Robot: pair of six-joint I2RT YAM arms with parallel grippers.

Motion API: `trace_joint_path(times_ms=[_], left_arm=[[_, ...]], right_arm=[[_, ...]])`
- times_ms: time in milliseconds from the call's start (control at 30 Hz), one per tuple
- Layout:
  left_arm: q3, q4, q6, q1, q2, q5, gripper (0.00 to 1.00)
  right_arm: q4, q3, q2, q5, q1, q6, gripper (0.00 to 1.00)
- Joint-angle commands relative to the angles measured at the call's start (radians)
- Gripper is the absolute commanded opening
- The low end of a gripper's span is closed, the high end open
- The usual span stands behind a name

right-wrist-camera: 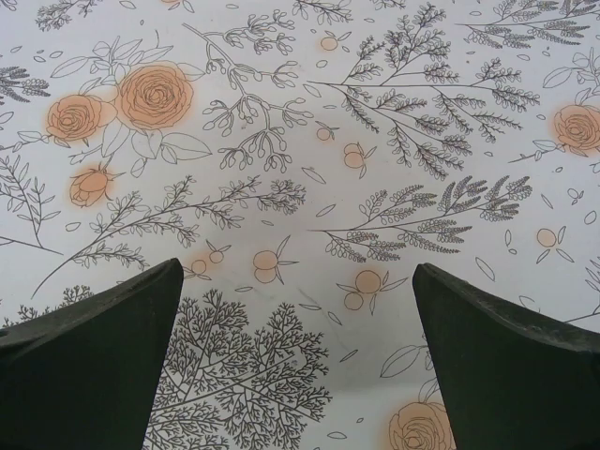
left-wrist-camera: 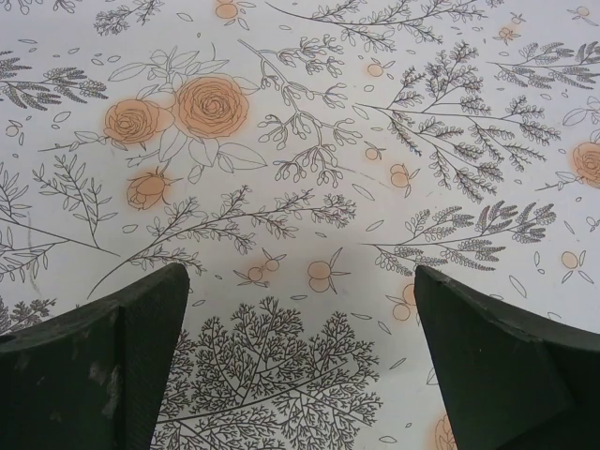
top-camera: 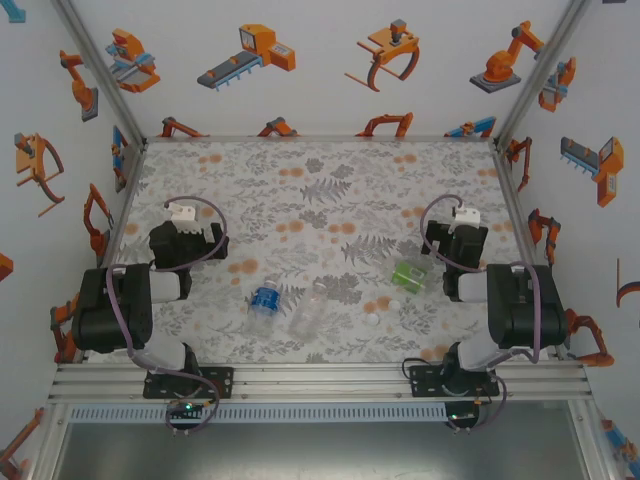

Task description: Screw on the bottle caps

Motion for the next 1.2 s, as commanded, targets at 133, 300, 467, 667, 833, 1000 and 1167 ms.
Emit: trace_joint_path(times_ms=[133, 300, 467, 667, 833, 1000, 1167], left_arm=[[0.001, 0.031, 0.008, 0.002, -0.01, 0.018, 0.97], [0.001, 0.031, 0.009, 0.002, -0.009, 0.018, 0.97], [0.001, 0.031, 0.008, 0.002, -0.01, 0.018, 0.97], [0.001, 0.031, 0.009, 0.002, -0.01, 0.018, 0.97], [0.001, 0.031, 0.007, 0.002, -0.009, 0.018, 0.97], [0.002, 0.03, 0.002, 0.003, -0.01, 0.007, 0.97], [0.016, 0.007, -0.038, 0.003, -0.003, -0.105, 0.97]], right_arm=[[0.029, 0.022, -0.004, 0.017, -0.004, 0.005, 0.99], [0.028, 0.021, -0.003, 0.015, -0.005, 0.003, 0.99], [0.029, 0.022, -0.003, 0.017, -0.004, 0.004, 0.99], [0.029, 0.022, -0.003, 0.017, -0.005, 0.004, 0.99], [0.029, 0.022, -0.003, 0.016, -0.004, 0.004, 0.99], [0.029, 0.022, -0.002, 0.016, -0.005, 0.004, 0.99], [0.029, 0.022, -0.003, 0.017, -0.004, 0.004, 0.99]])
